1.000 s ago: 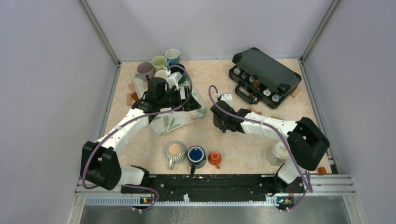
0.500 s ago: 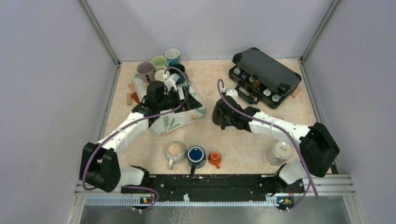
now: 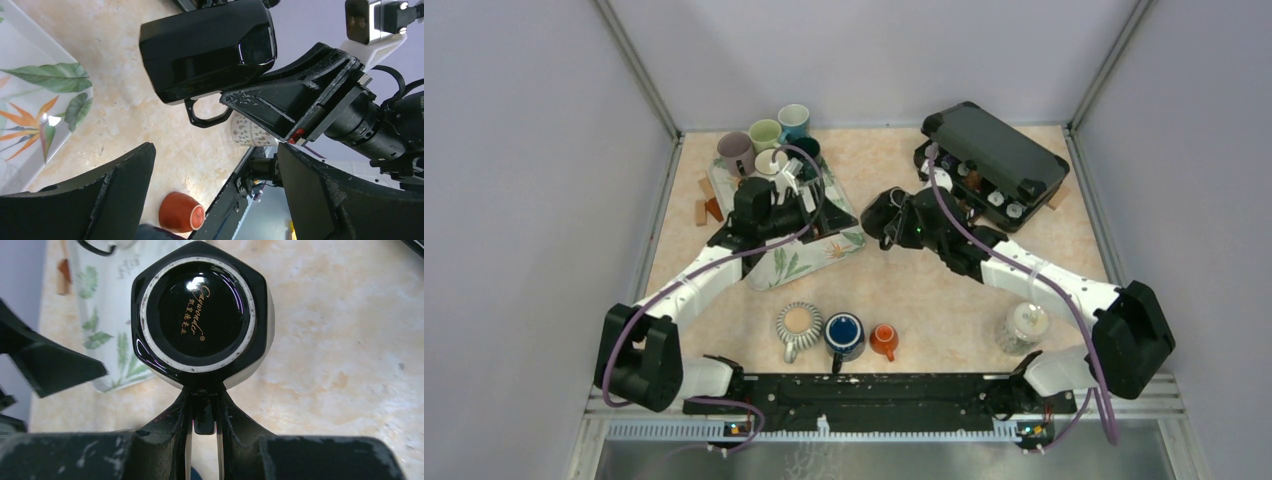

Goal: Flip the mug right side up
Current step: Turn over the cup at the corner of the board.

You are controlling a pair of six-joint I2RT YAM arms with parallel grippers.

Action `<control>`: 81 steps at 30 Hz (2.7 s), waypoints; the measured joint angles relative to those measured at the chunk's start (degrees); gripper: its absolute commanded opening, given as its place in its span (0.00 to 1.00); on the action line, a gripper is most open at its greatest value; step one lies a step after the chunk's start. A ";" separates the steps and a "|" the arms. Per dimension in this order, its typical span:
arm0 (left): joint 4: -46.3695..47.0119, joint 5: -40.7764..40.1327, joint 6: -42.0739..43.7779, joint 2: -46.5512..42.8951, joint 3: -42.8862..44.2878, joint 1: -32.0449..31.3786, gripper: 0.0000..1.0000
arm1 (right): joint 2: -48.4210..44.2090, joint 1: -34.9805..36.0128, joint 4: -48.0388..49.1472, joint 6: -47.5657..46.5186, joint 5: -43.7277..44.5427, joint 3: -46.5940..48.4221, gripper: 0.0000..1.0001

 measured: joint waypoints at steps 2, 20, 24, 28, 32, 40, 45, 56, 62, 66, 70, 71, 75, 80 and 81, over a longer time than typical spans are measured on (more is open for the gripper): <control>2.01 0.98 -1.57 0.00 -0.55 0.22 0.99 | 0.00 -0.09 3.06 0.96 -1.42 0.00 0.00; 27.19 7.06 -20.65 -0.02 -6.95 2.60 0.97 | -0.26 -1.68 25.99 11.58 -12.57 -0.57 0.00; 33.48 7.02 -25.07 0.04 -7.76 2.60 0.90 | -0.46 -2.23 30.36 14.29 -14.97 -1.51 0.00; 39.41 6.99 -29.22 0.50 -7.85 2.58 0.76 | -0.46 -2.34 34.47 16.85 -17.46 -2.21 0.00; 44.19 6.97 -32.50 1.55 -7.85 2.51 0.64 | -0.46 -2.34 37.68 19.02 -19.61 -2.80 0.00; 47.50 6.34 -34.77 1.68 -7.85 1.77 0.47 | -0.37 -2.49 43.54 23.04 -22.03 -4.59 0.00; 47.95 5.88 -35.32 1.68 -7.87 1.51 0.36 | -0.33 -2.69 46.62 24.61 -22.64 -5.68 0.00; 47.93 4.85 -36.00 2.32 -7.91 1.05 0.00 | -0.33 -2.82 49.75 25.35 -22.73 -7.50 0.00; 45.70 4.81 -33.57 2.29 -7.69 0.94 0.00 | -0.33 -2.82 49.16 24.24 -22.45 -7.80 0.20; 41.59 4.37 -30.01 1.97 -7.04 0.74 0.00 | -0.33 -2.82 47.23 23.08 -21.70 -7.98 0.39; 36.74 2.56 -26.38 0.85 -5.97 0.68 0.00 | -0.33 -2.82 45.16 21.29 -21.29 -8.24 0.51; 35.78 2.19 -25.90 0.68 -5.77 0.68 0.00 | -0.33 -2.82 44.70 20.90 -21.20 -8.24 0.53; 31.71 0.24 -22.86 0.24 -5.09 0.68 0.00 | -0.35 -2.82 42.99 19.69 -20.59 -8.24 0.63; 24.79 -2.62 -18.40 -0.59 -4.17 0.70 0.00 | -0.39 -2.82 40.65 18.01 -19.43 -8.24 0.78; 23.08 -3.32 -17.27 -0.81 -3.91 0.70 0.00 | -0.46 -2.82 39.89 17.64 -19.15 -8.24 0.80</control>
